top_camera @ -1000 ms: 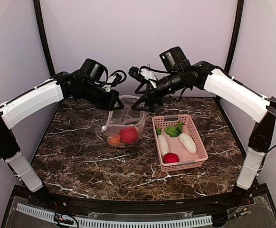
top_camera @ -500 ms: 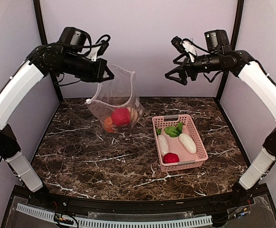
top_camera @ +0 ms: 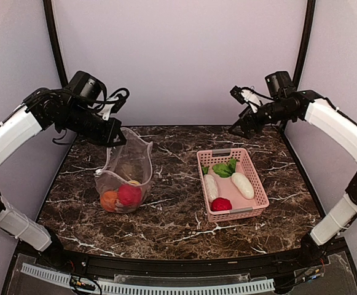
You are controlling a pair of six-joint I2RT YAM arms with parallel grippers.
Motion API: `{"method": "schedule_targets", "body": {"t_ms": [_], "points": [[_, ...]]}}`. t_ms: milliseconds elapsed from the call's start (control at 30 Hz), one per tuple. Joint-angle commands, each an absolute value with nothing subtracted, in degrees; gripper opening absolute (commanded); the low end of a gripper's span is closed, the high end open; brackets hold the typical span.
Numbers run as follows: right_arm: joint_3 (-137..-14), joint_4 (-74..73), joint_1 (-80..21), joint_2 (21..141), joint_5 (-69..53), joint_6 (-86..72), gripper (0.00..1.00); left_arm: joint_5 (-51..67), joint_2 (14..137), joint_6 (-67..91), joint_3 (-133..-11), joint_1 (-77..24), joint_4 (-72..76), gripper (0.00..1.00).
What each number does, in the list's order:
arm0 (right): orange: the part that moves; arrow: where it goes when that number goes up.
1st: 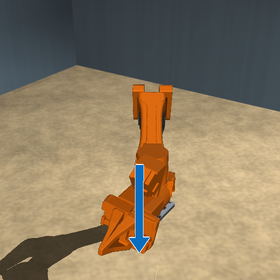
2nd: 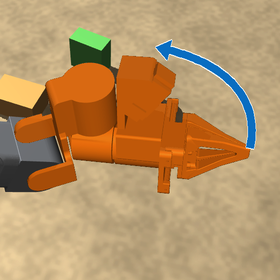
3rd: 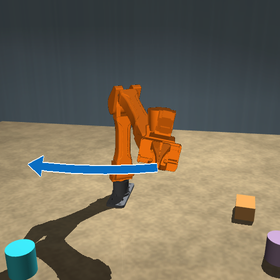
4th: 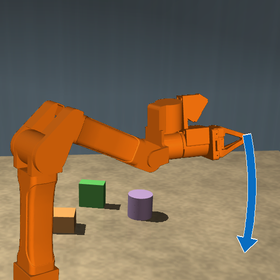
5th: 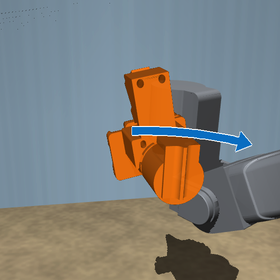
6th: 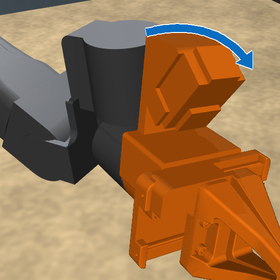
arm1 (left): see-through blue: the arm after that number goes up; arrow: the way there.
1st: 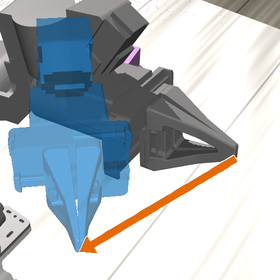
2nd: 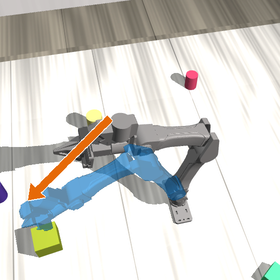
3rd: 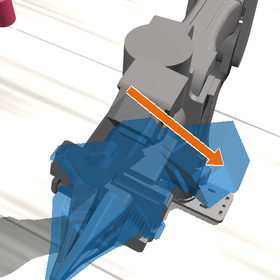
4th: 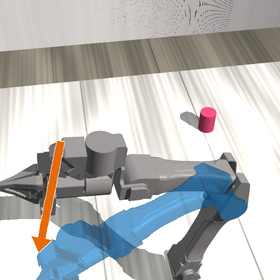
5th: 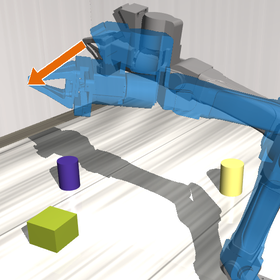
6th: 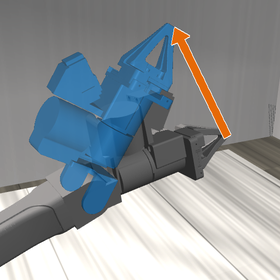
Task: Place the food in the zip-top bag and seal the zipper
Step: Place the fake fruit in the zipper food storage bag, then pick up the fake fruit from the bin.
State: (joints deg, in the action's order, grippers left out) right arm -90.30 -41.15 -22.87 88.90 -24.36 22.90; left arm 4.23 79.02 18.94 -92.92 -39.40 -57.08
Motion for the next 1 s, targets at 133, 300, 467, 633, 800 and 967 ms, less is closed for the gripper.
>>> {"method": "schedule_targets", "body": {"t_ms": [133, 300, 467, 633, 800, 967], "points": [[-75.59, -47.61, -22.55, 83.48, -21.92, 32.82, 0.79, 8.41, 75.88, 20.50, -83.78, -39.55, -45.55, 0.01], [-70.44, -49.34, -23.51, 83.57, -26.78, 35.34, 0.72, 9.35, 77.58, 19.58, -85.74, -39.55, -47.38, 0.01], [-67.29, -49.02, -28.59, 85.35, -26.12, 38.03, 0.75, 7.15, 77.97, 18.11, -89.83, -39.55, -50.56, 0.01], [-66.85, -49.09, -30.59, 87.75, -29.92, 40.24, 0.77, 7.88, 77.80, 19.52, -88.95, -39.55, -49.04, 0.01], [-67.13, -49.98, -31.81, 91.48, -34.41, 41.76, 0.76, 8.46, 79.88, 19.67, -87.62, -39.55, -47.46, 0.01], [-65.53, -50.04, -32.58, 92.58, -35.65, 42.49, 0.79, 10.19, 84.15, 20.45, -88.80, -39.55, -45.51, 0.01]]}}
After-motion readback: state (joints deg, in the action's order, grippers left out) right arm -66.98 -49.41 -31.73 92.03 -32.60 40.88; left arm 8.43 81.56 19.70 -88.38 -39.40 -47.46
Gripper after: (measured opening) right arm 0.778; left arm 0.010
